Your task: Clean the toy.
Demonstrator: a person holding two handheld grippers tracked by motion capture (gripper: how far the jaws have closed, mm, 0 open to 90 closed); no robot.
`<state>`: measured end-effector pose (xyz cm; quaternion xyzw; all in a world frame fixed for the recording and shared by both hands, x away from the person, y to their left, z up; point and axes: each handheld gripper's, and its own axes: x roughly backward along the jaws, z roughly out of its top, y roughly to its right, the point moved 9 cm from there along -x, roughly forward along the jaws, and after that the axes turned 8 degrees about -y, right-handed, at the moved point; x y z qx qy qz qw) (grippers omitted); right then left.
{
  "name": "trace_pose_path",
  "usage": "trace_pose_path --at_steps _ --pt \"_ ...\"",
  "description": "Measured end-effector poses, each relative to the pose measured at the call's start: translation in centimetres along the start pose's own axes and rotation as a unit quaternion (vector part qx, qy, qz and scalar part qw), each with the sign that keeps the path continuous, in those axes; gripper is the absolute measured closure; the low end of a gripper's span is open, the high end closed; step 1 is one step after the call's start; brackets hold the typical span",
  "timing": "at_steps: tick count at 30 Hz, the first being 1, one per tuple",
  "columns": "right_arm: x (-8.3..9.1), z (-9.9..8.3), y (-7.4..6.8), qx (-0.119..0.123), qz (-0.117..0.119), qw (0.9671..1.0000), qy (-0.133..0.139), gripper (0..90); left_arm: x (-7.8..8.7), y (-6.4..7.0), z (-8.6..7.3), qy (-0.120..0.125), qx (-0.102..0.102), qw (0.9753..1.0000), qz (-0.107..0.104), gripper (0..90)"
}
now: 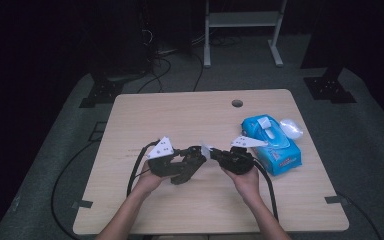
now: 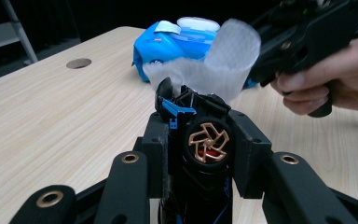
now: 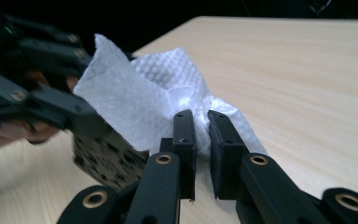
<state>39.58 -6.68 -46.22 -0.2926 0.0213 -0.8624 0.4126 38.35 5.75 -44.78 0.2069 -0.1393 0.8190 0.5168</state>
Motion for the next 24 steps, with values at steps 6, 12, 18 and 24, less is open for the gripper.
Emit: trace_pose_path --at_steps 6,12,18,24 --pt "0.5 1.5 -0.6 0.010 0.005 0.9998 0.016 81.4 0.0 0.1 0.1 0.001 0.000 1.0000 0.000 62.9" --pt "-0.2 -0.1 0.1 -0.003 0.003 1.0000 0.001 81.4 0.0 0.0 0.0 -0.001 0.001 1.0000 -0.001 62.9" --pt "0.0 -0.2 0.4 -0.004 -0.001 1.0000 -0.001 81.4 -0.1 0.0 0.0 0.000 0.001 1.0000 -0.001 62.9" --pt "0.9 0.6 -0.2 0.002 0.006 0.9999 0.012 81.4 -0.6 0.4 0.2 -0.005 -0.001 1.0000 -0.008 62.8"
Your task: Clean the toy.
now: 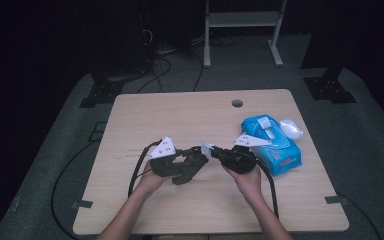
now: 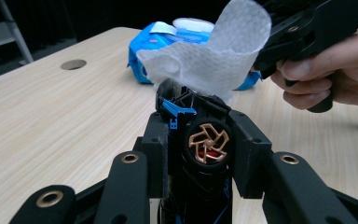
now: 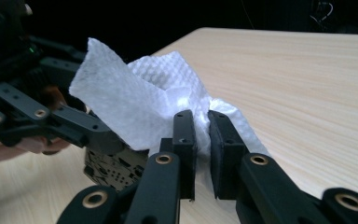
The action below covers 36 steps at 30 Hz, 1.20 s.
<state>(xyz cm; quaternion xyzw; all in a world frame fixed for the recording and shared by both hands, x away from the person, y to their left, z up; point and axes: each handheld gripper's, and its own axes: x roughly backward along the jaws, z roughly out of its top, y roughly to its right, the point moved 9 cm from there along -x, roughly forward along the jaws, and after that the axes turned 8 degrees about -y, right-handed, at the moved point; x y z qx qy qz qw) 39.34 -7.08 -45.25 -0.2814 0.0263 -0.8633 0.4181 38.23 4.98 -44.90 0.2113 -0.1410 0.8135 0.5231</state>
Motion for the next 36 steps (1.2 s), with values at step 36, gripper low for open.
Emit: trace_pose_path --at_steps 36 --pt "1.3 -3.6 3.5 -0.020 -0.042 0.9984 -0.030 81.2 -6.6 0.7 -1.6 -0.272 -0.070 0.9597 -0.019 56.8"
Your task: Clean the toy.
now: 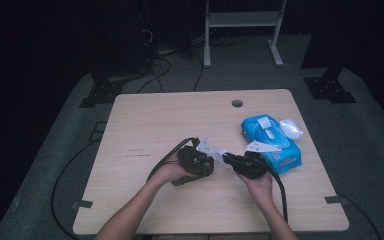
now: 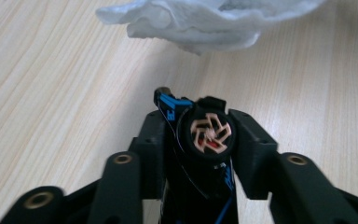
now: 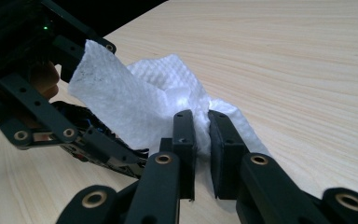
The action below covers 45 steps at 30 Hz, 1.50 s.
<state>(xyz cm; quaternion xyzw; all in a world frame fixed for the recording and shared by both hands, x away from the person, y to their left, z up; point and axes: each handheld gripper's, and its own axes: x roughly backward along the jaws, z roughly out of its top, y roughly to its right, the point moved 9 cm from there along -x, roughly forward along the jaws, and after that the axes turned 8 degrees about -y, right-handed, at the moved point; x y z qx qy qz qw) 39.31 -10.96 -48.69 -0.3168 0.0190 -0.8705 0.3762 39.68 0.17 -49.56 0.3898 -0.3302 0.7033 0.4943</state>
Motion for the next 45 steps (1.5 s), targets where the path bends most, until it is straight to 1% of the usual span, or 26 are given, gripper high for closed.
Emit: trace_pose_path --at_steps 2,3,5,8,11,12,14,15,16,17,18,20,23,27,28,30,31,33,36,38,39,40,41,43,44,45 --pt "-0.1 0.0 -0.1 0.000 0.001 1.0000 0.000 81.2 0.3 0.0 -0.3 0.005 0.002 1.0000 0.000 52.2" --pt "-0.1 0.0 -0.2 0.000 0.002 1.0000 -0.002 81.2 0.5 0.0 -0.5 0.007 0.000 1.0000 -0.001 51.5" --pt "-0.2 0.2 -0.5 0.004 0.006 1.0000 -0.001 81.2 0.6 0.1 -0.9 0.012 0.006 0.9999 -0.005 51.8" --pt "-0.5 0.8 -1.3 0.010 0.013 0.9999 0.001 81.2 0.8 0.0 -1.5 0.023 0.013 0.9996 -0.005 51.5" --pt "-1.1 1.2 -2.4 0.022 0.022 0.9995 -0.001 81.2 1.5 0.3 -2.1 0.044 0.016 0.9989 -0.006 49.9" --pt "-1.3 1.2 -2.9 0.030 0.025 0.9992 -0.006 81.2 1.6 0.3 -2.3 0.047 0.013 0.9988 -0.006 49.7" --pt "-1.6 1.1 -3.6 0.040 0.027 0.9988 -0.010 81.2 2.1 0.4 -2.9 0.057 0.010 0.9983 -0.001 49.0" --pt "-1.8 1.0 -4.0 0.045 0.028 0.9985 -0.013 81.2 2.3 0.5 -3.2 0.064 0.013 0.9979 -0.003 48.9" --pt "-1.9 1.0 -4.2 0.049 0.027 0.9983 -0.014 81.2 2.5 0.5 -3.5 0.067 0.011 0.9977 -0.003 48.8" --pt "-2.0 1.0 -4.3 0.052 0.025 0.9982 -0.016 81.2 2.7 0.6 -3.9 0.078 0.010 0.9969 -0.004 48.7" --pt "-2.1 0.9 -4.4 0.057 0.023 0.9979 -0.019 81.1 2.9 0.7 -4.3 0.084 0.013 0.9964 -0.005 48.7" --pt "-2.2 0.9 -4.4 0.060 0.021 0.9978 -0.020 81.2 3.3 0.8 -5.2 0.097 0.013 0.9952 -0.006 48.6" --pt "-2.2 0.9 -4.4 0.064 0.017 0.9975 -0.023 81.2 3.4 0.8 -6.6 0.108 0.014 0.9940 0.004 48.5" --pt "-2.3 0.9 -4.5 0.067 0.014 0.9974 -0.023 81.2 3.2 0.7 -8.1 0.122 0.028 0.9921 0.007 48.5" --pt "-2.3 0.9 -4.5 0.067 0.015 0.9974 -0.024 81.2 3.1 0.6 -8.5 0.124 0.029 0.9918 0.009 48.6" --pt "-2.3 0.9 -4.5 0.066 0.014 0.9974 -0.024 81.2 2.8 0.7 -9.2 0.122 0.031 0.9920 0.012 48.9" --pt "-2.3 0.9 -4.5 0.067 0.014 0.9974 -0.024 81.3 2.6 0.7 -9.6 0.119 0.036 0.9922 0.007 49.1" --pt "-2.3 0.9 -4.5 0.066 0.015 0.9974 -0.024 81.3 2.4 0.6 -9.9 0.120 0.041 0.9920 0.007 49.8" --pt "-2.3 0.9 -4.5 0.067 0.014 0.9973 -0.025 81.3 1.9 0.4 -10.3 0.112 0.050 0.9924 0.004 50.7" --pt "-2.3 0.9 -4.5 0.067 0.014 0.9973 -0.025 81.2 1.5 0.4 -10.5 0.106 0.058 0.9926 -0.005 50.3" --pt "-2.3 0.9 -4.4 0.068 0.014 0.9972 -0.026 81.3 1.3 0.4 -10.6 0.100 0.058 0.9932 -0.007 49.0" --pt "-2.3 0.9 -4.4 0.068 0.014 0.9972 -0.026 81.1 1.1 0.4 -10.6 0.099 0.060 0.9932 -0.005 49.1" --pt "-2.3 0.9 -4.4 0.069 0.014 0.9972 -0.026 81.0 1.0 0.4 -10.6 0.097 0.057 0.9936 -0.007 50.8" --pt "-2.3 0.8 -4.4 0.069 0.014 0.9972 -0.026 81.1 0.9 0.5 -10.4 0.103 0.052 0.9933 -0.009 59.4" --pt "-2.3 0.8 -4.4 0.069 0.013 0.9972 -0.026 81.1 0.9 0.5 -10.3 0.103 0.046 0.9936 -0.007 64.1" --pt "-2.3 0.8 -4.4 0.071 0.011 0.9971 -0.027 81.1 0.9 0.5 -10.3 0.105 0.045 0.9935 -0.005 64.3"
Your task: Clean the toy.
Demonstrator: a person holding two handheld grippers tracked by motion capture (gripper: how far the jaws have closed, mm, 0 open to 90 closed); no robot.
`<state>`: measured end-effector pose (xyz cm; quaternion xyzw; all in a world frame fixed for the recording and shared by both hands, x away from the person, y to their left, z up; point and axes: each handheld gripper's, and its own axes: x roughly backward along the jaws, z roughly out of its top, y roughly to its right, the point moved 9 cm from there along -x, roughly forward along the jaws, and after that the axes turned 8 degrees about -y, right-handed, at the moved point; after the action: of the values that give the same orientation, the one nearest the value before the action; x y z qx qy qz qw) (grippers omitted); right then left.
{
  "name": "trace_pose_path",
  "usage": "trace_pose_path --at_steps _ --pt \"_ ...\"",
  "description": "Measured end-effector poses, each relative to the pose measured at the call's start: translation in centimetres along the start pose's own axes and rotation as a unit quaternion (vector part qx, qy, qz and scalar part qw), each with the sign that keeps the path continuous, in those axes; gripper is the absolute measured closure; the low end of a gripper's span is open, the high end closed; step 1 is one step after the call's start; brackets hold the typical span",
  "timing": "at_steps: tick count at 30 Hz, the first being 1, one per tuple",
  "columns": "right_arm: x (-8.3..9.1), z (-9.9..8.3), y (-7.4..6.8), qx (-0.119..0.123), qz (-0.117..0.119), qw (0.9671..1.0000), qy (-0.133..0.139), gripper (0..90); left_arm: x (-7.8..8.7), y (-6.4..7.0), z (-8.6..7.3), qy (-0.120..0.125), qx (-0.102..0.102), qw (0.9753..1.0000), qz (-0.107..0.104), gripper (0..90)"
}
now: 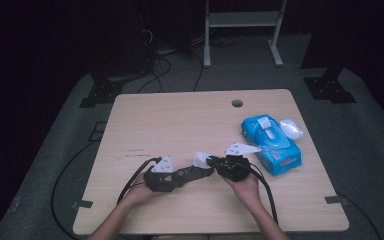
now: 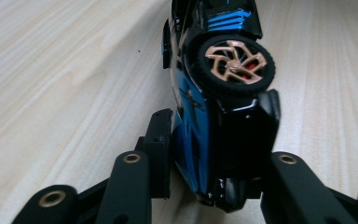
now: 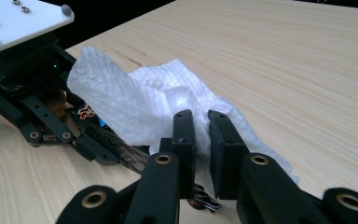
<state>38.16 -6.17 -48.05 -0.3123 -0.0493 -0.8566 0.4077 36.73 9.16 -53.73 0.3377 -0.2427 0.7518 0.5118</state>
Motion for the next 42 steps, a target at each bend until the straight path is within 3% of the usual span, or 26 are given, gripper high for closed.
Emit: trace_pose_path --at_steps 3,9,10,13,19,23,32,36,42 --pt "0.0 0.0 0.0 0.002 -0.002 1.0000 -0.001 81.1 0.1 -0.1 0.1 0.000 -0.006 0.9999 0.011 64.9" --pt "0.3 -0.1 0.4 0.002 -0.011 0.9999 -0.002 81.1 1.3 -0.3 1.1 0.034 -0.013 0.9988 0.031 64.9" --pt "0.5 -0.1 1.0 -0.003 -0.019 0.9998 0.002 81.1 1.8 -0.3 1.8 0.053 -0.017 0.9978 0.035 65.0" --pt "0.8 -0.2 1.5 -0.011 -0.023 0.9997 0.003 81.2 2.3 -0.1 2.8 0.076 -0.019 0.9960 0.042 65.1" --pt "1.3 -0.8 2.6 -0.026 -0.033 0.9991 0.006 81.3 2.7 0.1 4.4 0.106 -0.025 0.9926 0.053 64.9" --pt "1.4 -1.1 3.0 -0.033 -0.035 0.9988 0.004 81.4 3.1 0.3 5.8 0.142 -0.019 0.9888 0.043 64.6" --pt "1.2 -2.4 3.7 -0.054 -0.034 0.9980 -0.003 81.5 2.7 0.9 7.9 0.179 -0.016 0.9833 0.025 62.1" --pt "1.1 -2.5 3.9 -0.060 -0.032 0.9977 -0.002 81.6 2.5 0.9 8.2 0.181 -0.017 0.9830 0.024 61.9" --pt "1.0 -2.6 4.0 -0.066 -0.034 0.9972 -0.002 81.8 2.2 0.9 8.9 0.196 -0.013 0.9801 0.031 62.0"
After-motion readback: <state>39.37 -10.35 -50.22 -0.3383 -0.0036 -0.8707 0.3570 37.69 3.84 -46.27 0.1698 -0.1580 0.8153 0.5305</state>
